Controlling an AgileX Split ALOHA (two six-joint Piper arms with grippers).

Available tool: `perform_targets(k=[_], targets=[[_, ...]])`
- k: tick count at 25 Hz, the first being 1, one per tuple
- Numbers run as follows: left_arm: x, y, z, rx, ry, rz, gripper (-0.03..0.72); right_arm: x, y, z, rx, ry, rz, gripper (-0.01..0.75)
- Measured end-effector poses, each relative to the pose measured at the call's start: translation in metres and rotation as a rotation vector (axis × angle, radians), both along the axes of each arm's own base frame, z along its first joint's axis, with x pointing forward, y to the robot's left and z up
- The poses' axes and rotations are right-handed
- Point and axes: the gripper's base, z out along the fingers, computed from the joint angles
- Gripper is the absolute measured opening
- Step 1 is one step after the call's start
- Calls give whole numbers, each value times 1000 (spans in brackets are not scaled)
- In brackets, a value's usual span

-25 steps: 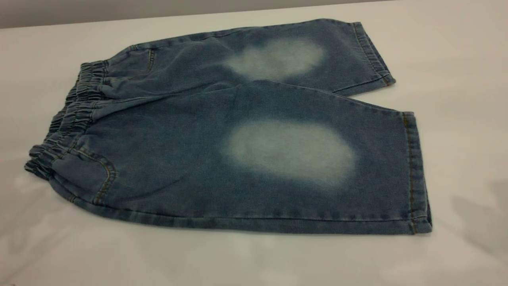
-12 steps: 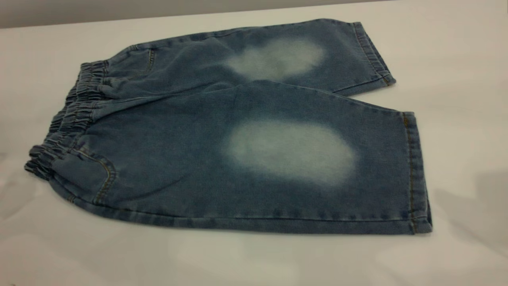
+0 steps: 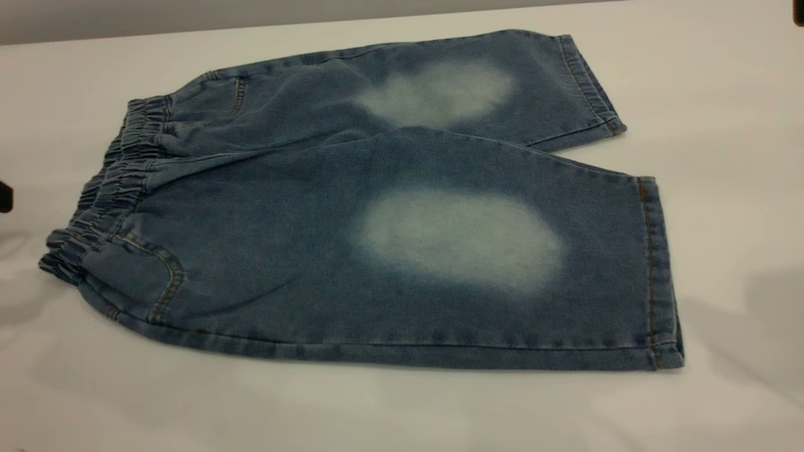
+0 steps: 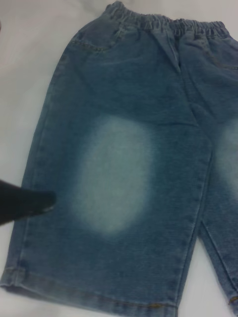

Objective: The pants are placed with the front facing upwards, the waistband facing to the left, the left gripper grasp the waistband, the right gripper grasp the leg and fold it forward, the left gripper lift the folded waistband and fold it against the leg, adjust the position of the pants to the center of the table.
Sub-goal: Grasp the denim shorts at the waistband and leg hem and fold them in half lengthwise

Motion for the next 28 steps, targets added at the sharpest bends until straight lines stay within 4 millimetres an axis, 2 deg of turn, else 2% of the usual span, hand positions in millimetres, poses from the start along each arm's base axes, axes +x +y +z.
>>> perform_targets(k=[2,5,14,28], targets=[[0,2,-6,12,16,16,416,0,0,0,-1,1,0,441],[5,2,-16,-61,66,106,450,2,-1,-2,-5,2,-11,441],[17,-1,-51,-230,191,86,469,8,-2,-9,-10,24,-30,441],[24,-1,-71,-289,216,149,470,13,-3,-17,-13,62,-38,441]])
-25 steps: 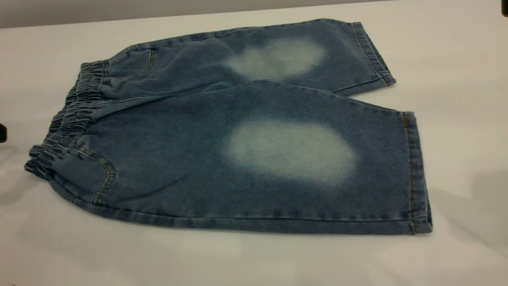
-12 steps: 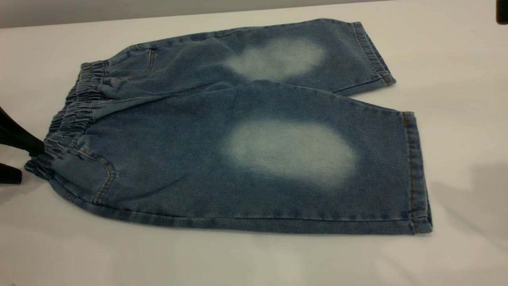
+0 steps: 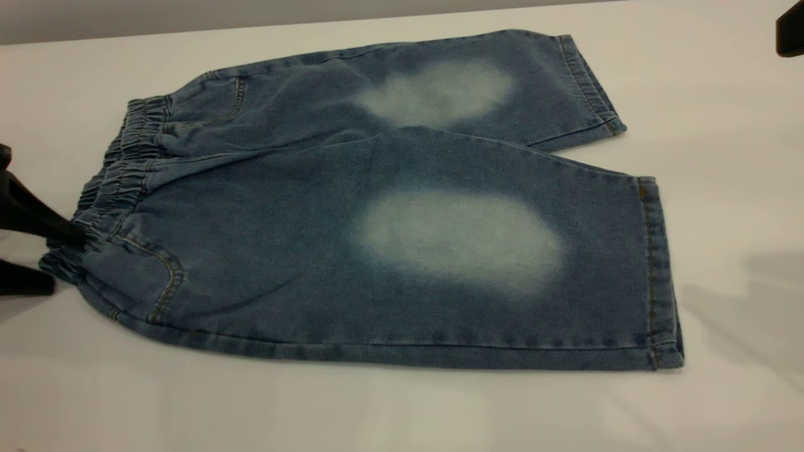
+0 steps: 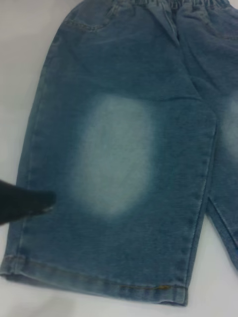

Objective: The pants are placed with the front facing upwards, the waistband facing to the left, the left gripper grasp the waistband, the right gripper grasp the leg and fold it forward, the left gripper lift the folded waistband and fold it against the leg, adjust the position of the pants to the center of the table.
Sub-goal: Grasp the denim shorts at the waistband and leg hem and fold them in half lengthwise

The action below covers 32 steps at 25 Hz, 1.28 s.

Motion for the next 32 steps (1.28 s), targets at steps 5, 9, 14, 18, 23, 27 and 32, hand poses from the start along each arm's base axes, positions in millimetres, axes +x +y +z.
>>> perform_targets(k=[5,9,14,18,23,27,32], targets=[[6,0,-4,-20,-31,31,465,0,0,0,0,0,0,441],[5,1,-6,-6,-26,29,410,0,0,0,3,-1,1,441],[5,3,-9,26,-19,32,174,0,0,-1,5,4,-2,441],[5,2,-8,8,-25,33,119,-2,0,-19,12,87,-27,441],[7,-3,-4,-64,-48,40,119,-6,-1,-57,10,241,-48,441],[9,-6,1,-87,-71,42,119,-1,0,-76,31,316,-54,441],[13,-10,14,-84,-114,13,119,2,7,-100,100,418,-6,441]])
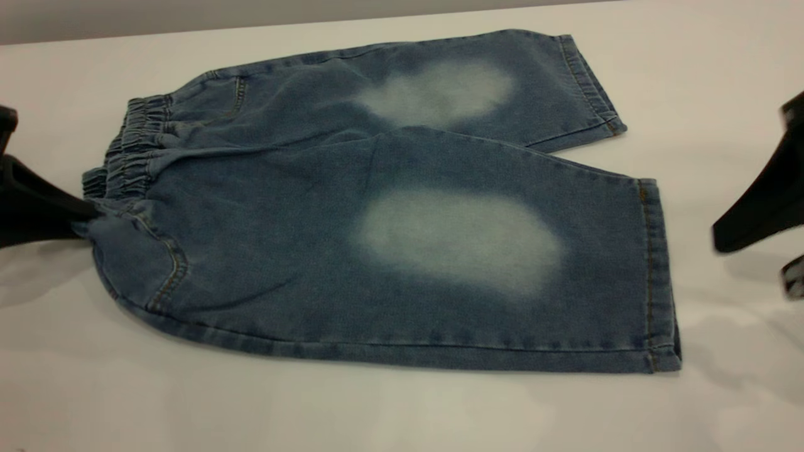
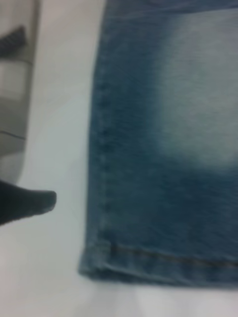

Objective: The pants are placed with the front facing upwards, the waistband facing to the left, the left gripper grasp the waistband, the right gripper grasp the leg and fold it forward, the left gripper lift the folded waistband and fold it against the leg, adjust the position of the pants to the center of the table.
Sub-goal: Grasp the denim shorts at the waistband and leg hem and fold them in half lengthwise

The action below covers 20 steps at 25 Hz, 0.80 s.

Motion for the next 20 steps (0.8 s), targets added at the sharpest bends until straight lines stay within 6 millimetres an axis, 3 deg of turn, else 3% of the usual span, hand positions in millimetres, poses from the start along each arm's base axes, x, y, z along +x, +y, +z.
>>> perform_targets(k=[6,13,20], targets=[[2,0,13,10,-43,-7,119,3,6,-30,79,74,0,441],[3,0,14,-3,-46,-10,119,2,9,-65,124,149,-16,441],[3,-1,14,-7,-46,-11,119,1,9,-82,127,156,-10,441]])
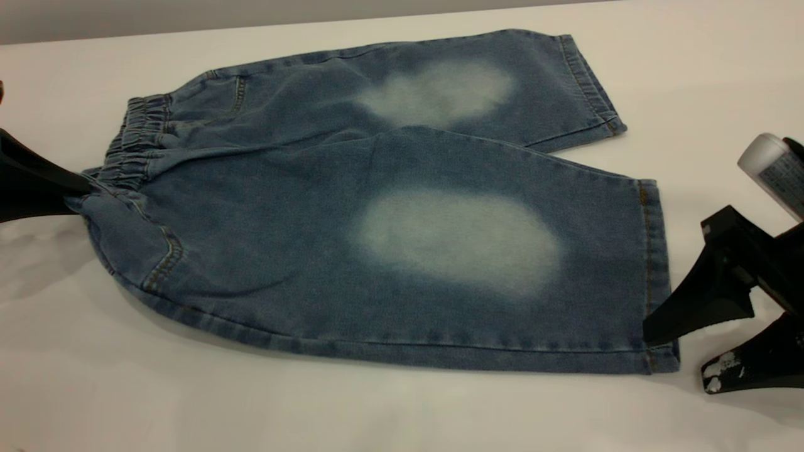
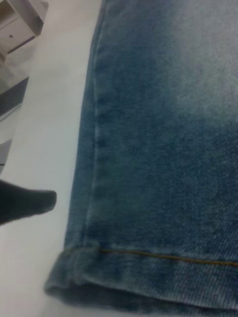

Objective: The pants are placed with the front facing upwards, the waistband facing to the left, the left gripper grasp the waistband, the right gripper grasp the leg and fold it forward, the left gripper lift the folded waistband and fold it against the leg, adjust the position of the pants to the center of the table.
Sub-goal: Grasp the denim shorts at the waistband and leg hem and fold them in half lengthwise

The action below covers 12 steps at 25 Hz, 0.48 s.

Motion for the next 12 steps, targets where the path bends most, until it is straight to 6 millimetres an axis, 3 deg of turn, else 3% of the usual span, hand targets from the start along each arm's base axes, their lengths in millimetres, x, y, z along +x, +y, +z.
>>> perform_targets(k=[8,12], targets=[[0,0,0,-2,-1,4,119,2,4,-8,56,-3,3,436],[1,0,0,-3,-2,8,119,12,5,-10,83,-33,-20,425]])
